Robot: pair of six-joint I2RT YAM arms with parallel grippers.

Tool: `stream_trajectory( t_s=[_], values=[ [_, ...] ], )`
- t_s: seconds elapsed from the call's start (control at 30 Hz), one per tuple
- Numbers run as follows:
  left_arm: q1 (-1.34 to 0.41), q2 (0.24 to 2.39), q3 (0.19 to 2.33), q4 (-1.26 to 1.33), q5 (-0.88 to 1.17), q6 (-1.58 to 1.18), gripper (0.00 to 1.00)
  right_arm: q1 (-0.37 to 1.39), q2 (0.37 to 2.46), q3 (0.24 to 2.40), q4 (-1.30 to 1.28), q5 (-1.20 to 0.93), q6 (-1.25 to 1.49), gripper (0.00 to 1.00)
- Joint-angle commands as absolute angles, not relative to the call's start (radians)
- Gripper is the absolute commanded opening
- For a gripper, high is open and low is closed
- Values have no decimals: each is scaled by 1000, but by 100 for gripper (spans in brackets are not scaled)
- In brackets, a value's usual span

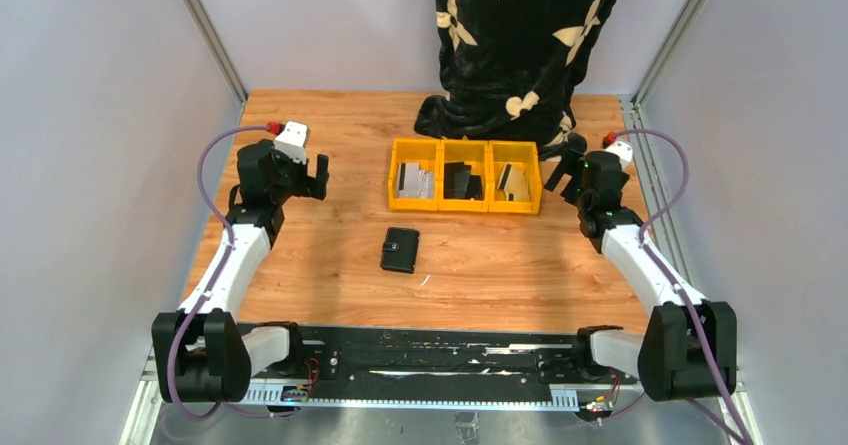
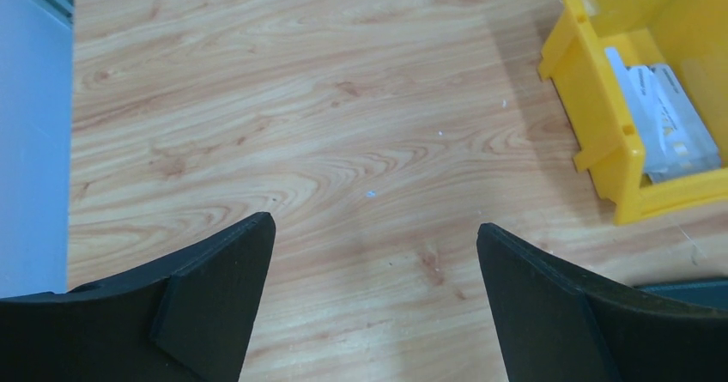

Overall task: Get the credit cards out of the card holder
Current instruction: Pick up the card holder from the center of the board.

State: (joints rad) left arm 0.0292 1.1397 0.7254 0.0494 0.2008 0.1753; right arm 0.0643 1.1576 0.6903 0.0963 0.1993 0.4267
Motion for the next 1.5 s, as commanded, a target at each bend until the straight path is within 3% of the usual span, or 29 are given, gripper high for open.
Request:
stream_trajectory(
  t_s=[0.0,0.27,0.6,0.83,1.13,1.47],
  values=[
    [44,1160,796,-178,284,200,100,226,1203,788,-168,138,455,100],
    [46,1147,853,-280,264,189,100,720,1310,859,-217,386,546,99],
    [46,1105,848,-329,282,180,100,1026,1727,1122,-210,377,595,100],
    [46,1086,853,-363,306,186,100,1099,1910,1315,-284,394,622,100],
    [45,1068,882,-391,342,192,100,1118,2043,1408,-360,483,664,100],
    [46,1080,890,-390,354,174,100,1133,2023,1340,-317,452,654,100]
  ],
)
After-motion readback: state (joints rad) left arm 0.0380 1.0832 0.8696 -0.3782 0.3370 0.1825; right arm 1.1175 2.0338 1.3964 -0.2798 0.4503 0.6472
